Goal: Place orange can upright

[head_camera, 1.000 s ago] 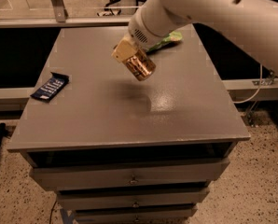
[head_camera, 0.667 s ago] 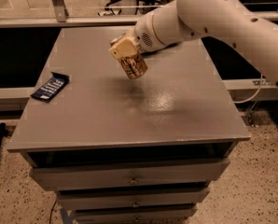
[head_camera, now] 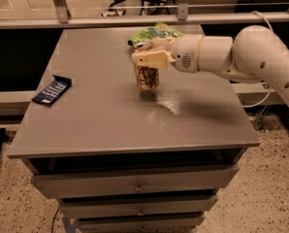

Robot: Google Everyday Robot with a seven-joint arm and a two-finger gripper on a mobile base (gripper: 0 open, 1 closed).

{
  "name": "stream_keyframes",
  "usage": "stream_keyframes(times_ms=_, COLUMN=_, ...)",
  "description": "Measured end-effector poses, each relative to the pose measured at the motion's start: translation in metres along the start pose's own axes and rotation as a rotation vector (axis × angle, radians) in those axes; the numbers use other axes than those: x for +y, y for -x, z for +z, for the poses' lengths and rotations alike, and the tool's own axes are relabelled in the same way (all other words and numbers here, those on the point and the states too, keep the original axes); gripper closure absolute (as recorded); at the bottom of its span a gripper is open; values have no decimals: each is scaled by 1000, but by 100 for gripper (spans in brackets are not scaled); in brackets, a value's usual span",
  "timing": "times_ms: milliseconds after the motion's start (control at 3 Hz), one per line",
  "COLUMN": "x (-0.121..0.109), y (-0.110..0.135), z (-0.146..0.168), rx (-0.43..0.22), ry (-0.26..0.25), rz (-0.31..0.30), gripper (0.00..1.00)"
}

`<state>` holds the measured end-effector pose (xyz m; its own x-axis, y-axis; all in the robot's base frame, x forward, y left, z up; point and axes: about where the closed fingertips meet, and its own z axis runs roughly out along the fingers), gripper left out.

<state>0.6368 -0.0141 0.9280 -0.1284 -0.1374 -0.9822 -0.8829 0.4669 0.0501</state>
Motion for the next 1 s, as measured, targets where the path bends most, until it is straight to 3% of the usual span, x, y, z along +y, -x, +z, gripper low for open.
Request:
stream_keyframes(times_ms=333, x=21, y=8, z=-22, rx=-142, ry=70, rz=-41, gripper=100)
stream_keyframes(times_ms=667, x=36, y=15, z=-38, rx=-231, ry=107, rz=-105, gripper=100)
stream_keyframes(times_ms=1000, x=49, y=14, z=-42, rx=-241, ry=135, rz=-160, gripper=100)
